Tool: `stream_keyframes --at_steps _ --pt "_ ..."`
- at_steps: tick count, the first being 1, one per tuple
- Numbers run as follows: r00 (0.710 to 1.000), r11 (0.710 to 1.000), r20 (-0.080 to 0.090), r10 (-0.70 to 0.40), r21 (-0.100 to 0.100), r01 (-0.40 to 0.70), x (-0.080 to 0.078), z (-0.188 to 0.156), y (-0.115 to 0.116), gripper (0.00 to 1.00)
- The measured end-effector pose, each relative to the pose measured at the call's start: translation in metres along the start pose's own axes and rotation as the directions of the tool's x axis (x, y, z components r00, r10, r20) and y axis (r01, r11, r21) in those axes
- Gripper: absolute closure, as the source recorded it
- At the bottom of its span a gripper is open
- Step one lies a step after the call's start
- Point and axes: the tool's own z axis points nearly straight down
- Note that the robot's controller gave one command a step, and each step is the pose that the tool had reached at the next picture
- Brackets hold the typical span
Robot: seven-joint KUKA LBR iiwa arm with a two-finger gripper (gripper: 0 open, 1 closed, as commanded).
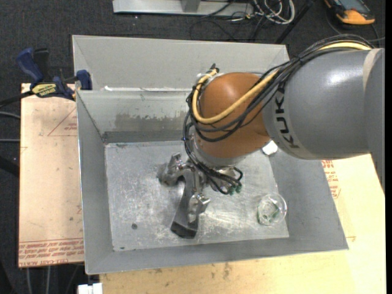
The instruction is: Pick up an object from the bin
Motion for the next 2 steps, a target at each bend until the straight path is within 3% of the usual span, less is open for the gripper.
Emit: stream_keyframes --at_steps 1,2 --pt "0.984 0.984 0.000 -0.177 -0.001 0.177 0.025 0.007 -0.020 0.00" --pt "0.996 0.996 0.000 -0.088 0.000 0.088 0.040 0.033 -0.018 0.00"
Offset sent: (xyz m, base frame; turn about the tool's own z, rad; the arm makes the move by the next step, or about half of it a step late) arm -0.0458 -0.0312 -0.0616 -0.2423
